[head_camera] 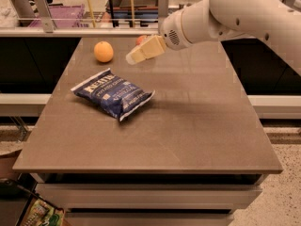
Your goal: Pick orange
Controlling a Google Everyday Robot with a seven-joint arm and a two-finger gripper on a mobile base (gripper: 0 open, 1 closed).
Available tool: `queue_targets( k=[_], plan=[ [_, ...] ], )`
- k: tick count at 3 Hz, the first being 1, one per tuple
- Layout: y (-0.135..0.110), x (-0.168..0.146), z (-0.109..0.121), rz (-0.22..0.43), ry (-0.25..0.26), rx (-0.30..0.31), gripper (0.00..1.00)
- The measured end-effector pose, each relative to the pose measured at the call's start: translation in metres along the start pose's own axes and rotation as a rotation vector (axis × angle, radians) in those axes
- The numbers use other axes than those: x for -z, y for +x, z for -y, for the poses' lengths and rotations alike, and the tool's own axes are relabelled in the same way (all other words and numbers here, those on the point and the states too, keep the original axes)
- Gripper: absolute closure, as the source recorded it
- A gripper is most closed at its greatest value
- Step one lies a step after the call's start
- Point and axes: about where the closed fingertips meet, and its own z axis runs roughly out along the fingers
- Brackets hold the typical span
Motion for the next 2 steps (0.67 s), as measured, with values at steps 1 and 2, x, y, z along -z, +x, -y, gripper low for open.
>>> queue_targets(
  k=[1,2],
  plan=[
    [-0.003,-0.032,0.002,0.006,-0.014,-0.009,0.00],
    [-0.005,-0.061,0.004,0.012,0.003,-0.003,0.00]
  ],
)
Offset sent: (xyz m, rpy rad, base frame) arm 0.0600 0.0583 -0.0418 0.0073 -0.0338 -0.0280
